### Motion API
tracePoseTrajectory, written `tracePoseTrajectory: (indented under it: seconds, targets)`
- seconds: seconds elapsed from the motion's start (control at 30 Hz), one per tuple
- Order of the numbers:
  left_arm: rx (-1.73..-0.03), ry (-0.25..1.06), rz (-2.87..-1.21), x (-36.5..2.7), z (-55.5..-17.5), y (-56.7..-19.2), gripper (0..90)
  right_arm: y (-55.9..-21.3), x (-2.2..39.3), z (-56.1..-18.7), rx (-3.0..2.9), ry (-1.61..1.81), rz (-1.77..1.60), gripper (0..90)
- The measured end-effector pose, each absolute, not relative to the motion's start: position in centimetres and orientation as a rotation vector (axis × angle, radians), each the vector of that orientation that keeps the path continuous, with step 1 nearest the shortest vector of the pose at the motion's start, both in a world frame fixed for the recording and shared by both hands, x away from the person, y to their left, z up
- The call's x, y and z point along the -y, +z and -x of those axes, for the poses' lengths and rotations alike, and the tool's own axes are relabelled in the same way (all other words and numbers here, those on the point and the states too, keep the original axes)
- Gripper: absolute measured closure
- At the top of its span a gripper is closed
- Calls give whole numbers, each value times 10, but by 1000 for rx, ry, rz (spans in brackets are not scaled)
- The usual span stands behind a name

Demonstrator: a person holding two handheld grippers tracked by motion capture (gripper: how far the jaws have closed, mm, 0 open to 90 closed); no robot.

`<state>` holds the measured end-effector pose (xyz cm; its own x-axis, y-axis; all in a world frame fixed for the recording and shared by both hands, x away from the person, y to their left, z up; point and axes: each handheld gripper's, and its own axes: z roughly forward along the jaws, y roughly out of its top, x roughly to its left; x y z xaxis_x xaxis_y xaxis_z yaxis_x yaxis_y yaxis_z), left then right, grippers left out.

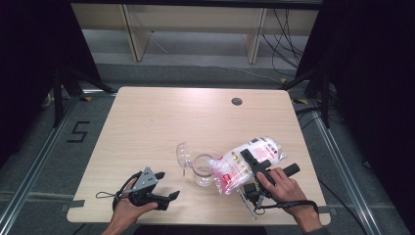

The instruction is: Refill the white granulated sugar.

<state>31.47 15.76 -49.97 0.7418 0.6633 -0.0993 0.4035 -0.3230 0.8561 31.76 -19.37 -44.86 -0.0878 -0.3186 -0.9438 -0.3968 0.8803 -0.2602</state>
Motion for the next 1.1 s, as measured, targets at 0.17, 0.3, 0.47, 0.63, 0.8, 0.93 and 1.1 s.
tracePoseTrajectory:
  seconds: [0.17,0.3,0.47,0.63,0.8,0.93,1.1]
  targets:
    - [-812,331,-1960,-157,-315,-500,152,-449,194,-316,-1688,49,546,517]
    - [-796,341,-1968,-158,-316,-499,152,-447,194,-317,-1683,49,554,518]
    - [-812,332,-1959,-158,-315,-500,152,-448,194,-317,-1685,35,562,520]
    - [-810,330,-1963,-158,-315,-500,152,-447,194,-317,-1673,43,574,521]
    - [-782,352,-1975,-159,-316,-499,152,-446,194,-317,-1685,31,565,522]
    - [-781,354,-1974,-159,-316,-499,152,-447,194,-317,-1667,22,593,523]
    - [-783,355,-1977,-159,-316,-498,152,-448,193,-317,-1672,17,597,525]
